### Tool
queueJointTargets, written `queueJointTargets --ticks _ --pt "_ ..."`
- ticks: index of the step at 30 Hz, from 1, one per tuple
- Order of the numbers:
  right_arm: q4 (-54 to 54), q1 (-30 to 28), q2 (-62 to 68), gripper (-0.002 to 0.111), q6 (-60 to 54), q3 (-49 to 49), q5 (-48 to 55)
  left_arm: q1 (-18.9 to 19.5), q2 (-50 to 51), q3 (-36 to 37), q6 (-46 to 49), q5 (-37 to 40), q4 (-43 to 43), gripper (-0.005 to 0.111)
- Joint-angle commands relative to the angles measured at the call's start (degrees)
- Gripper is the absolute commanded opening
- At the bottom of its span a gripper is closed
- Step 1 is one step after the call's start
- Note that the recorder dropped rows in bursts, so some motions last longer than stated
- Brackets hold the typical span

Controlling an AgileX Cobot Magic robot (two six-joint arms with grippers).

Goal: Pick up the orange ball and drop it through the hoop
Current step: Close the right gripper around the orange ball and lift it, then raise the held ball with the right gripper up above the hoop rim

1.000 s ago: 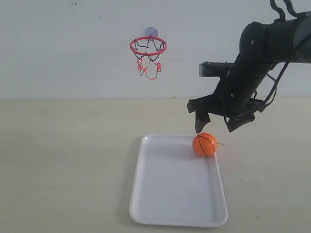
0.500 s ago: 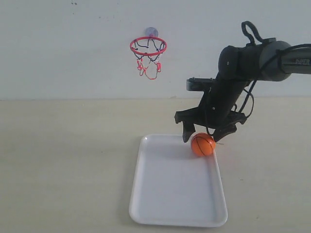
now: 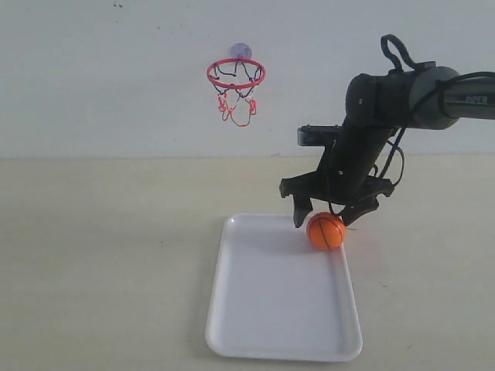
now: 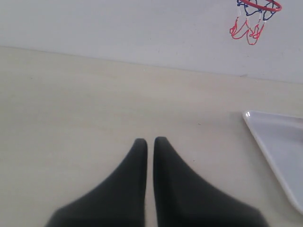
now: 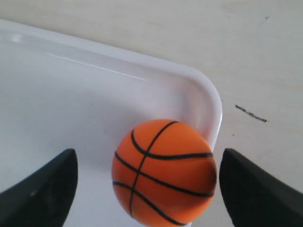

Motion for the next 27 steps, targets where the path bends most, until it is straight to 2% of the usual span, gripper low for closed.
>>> queueJointTargets --ticks 1,5,6,8,13,14,23,27 --pt "-0.70 -0.02 0.10 0.077 -0.08 -0.26 0.89 -0.07 -0.09 0.14 0.20 0.19 0.30 0.004" --pt "-0.93 -0.02 0.84 0.076 -0.23 -0.26 1.70 -0.07 -0.09 0.14 0.20 0.19 0.30 0.004" --pt "-0.95 -0.02 0.84 0.072 -0.04 -0.26 1.80 -0.07 -0.09 0.14 0.20 0.19 0.30 0.004" --pt "-1.08 -0.02 0.84 0.059 0.87 -0.26 1.80 -0.07 -0.09 0.14 0.20 0.19 0.30 0.004" --pt "-1.52 -0.02 0.49 0.007 0.82 -0.47 2.40 -0.07 -0.09 0.14 0.20 0.19 0.30 0.004" --pt "-1.52 -0.02 0.49 0.000 0.82 -0.90 3.54 -0.07 -0.09 0.14 0.20 0.19 0.30 0.004" --pt "-1.52 -0.02 0.46 0.000 -2.20 -12.18 17.76 -0.07 -0.09 0.14 0.20 0.19 0.30 0.004" --pt "-1.67 -0.02 0.36 0.000 -2.55 -19.33 18.50 -0.07 -0.09 0.14 0.20 0.19 0.30 0.004"
